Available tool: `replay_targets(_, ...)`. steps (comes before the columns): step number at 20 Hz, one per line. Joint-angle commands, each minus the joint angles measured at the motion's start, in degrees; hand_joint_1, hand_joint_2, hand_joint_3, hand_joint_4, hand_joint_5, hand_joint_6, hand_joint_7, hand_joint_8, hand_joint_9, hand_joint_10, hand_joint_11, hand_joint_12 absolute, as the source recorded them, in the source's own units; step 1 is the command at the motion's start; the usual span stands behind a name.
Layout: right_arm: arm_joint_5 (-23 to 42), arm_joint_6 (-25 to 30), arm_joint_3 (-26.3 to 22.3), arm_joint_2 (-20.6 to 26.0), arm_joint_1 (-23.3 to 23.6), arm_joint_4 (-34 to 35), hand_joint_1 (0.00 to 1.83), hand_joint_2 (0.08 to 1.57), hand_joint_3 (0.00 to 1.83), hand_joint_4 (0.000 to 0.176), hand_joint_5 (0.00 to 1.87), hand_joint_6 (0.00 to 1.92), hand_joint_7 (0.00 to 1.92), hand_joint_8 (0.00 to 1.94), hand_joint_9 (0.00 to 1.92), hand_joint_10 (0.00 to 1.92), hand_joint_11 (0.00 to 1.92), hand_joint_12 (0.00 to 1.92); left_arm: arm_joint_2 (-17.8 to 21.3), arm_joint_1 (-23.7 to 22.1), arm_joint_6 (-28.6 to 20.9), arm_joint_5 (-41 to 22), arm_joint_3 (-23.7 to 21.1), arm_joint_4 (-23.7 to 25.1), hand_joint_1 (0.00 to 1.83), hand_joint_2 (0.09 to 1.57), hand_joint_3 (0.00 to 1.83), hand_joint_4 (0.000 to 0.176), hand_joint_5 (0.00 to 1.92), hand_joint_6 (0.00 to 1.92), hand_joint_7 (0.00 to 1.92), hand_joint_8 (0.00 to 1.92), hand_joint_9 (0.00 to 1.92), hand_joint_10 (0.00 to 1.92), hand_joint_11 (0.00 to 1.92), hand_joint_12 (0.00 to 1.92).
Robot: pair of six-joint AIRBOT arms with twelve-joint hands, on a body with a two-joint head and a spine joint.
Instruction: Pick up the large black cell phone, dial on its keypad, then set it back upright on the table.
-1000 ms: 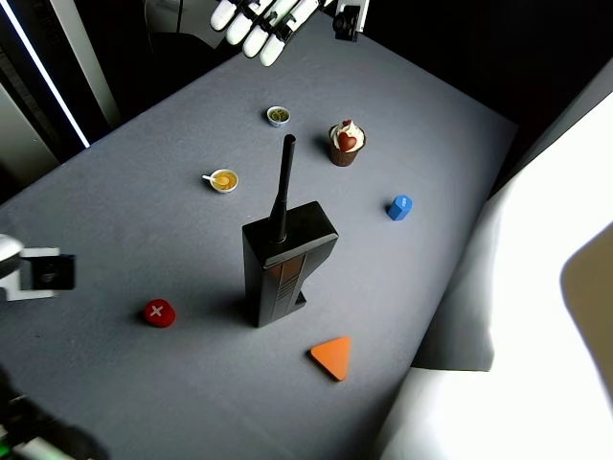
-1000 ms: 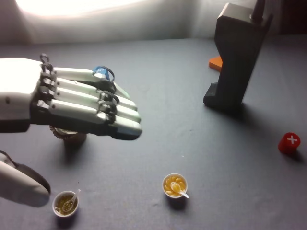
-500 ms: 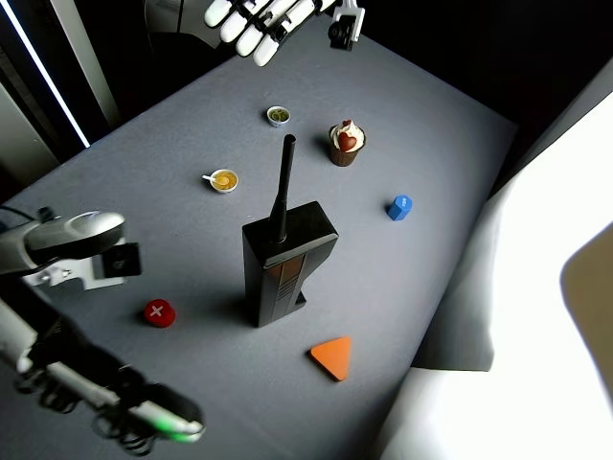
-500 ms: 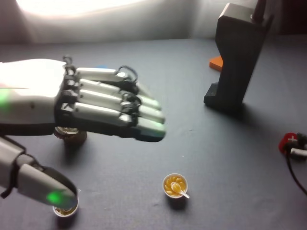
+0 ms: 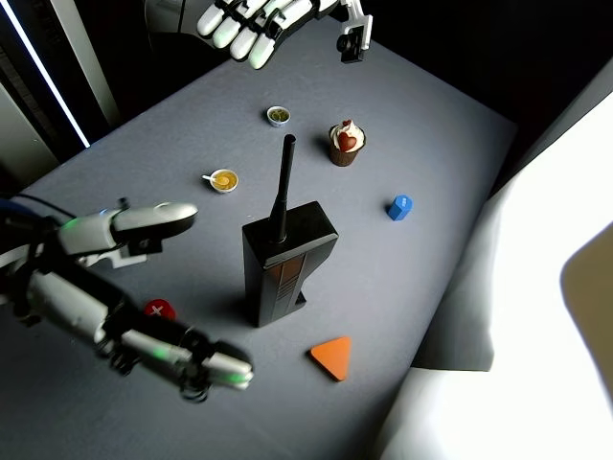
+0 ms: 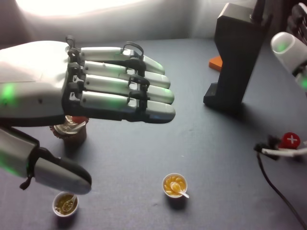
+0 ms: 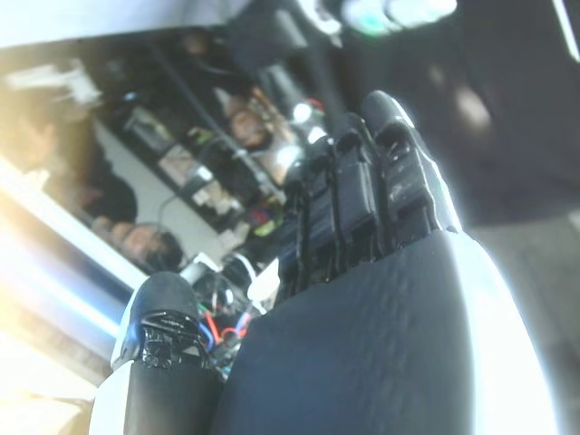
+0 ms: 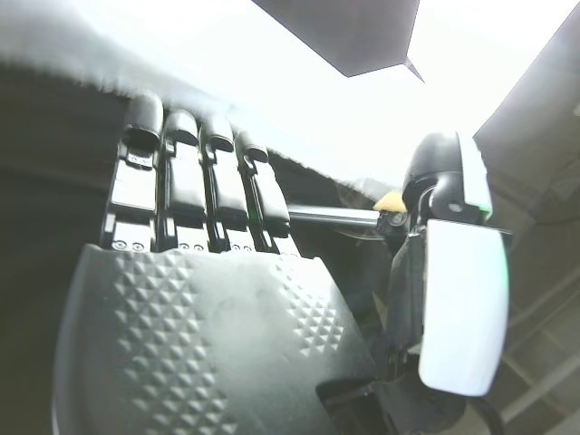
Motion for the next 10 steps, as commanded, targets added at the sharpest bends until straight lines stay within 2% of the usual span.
replay_targets(1, 5.78, 0.56, 0.71, 0.18, 0.65, -2.40, 0.70, 1.03, 0.01, 0.000, 0.13, 0.00, 0.08, 0.00, 0.06, 0.00, 0.00, 0.40, -0.12, -1.30, -0.17, -4.21, 0.75, -3.66, 0.00, 1.23, 0.00, 0.000, 0.18, 0.00, 0.20, 0.00, 0.19, 0.00, 0.00, 0.53)
replay_targets(2, 5.47, 0.56, 1.18, -0.21, 1.01, -2.74, 0.72, 1.04, 0.01, 0.000, 0.11, 0.00, 0.06, 0.00, 0.04, 0.00, 0.00, 0.31, -0.38, -1.40, -0.29, -4.54, 1.51, -2.95, 0.00, 1.23, 0.00, 0.000, 0.17, 0.00, 0.20, 0.00, 0.18, 0.00, 0.00, 0.53)
replay_targets(5, 4.21, 0.56, 3.08, -1.64, 2.26, -3.30, 0.76, 1.03, 0.00, 0.000, 0.09, 0.00, 0.05, 0.00, 0.03, 0.00, 0.00, 0.23, -1.04, -1.33, -0.74, -4.81, 3.29, -2.32, 0.00, 1.23, 0.00, 0.000, 0.19, 0.00, 0.22, 0.01, 0.19, 0.01, 0.00, 0.54)
replay_targets(9, 2.81, 0.56, 4.77, -3.14, 2.93, -4.33, 0.79, 1.01, 0.00, 0.000, 0.10, 0.00, 0.06, 0.00, 0.04, 0.00, 0.00, 0.26, -1.26, -1.22, -1.24, -4.87, 3.03, -1.18, 0.00, 1.23, 0.00, 0.000, 0.17, 0.00, 0.19, 0.00, 0.18, 0.00, 0.00, 0.50)
replay_targets(10, 2.37, 0.56, 5.15, -3.50, 3.07, -4.75, 0.84, 1.00, 0.00, 0.000, 0.08, 0.00, 0.04, 0.00, 0.02, 0.00, 0.00, 0.21, -1.27, -1.22, -1.31, -4.76, 3.02, -1.19, 0.02, 1.23, 0.00, 0.000, 0.17, 0.00, 0.19, 0.00, 0.18, 0.00, 0.00, 0.52)
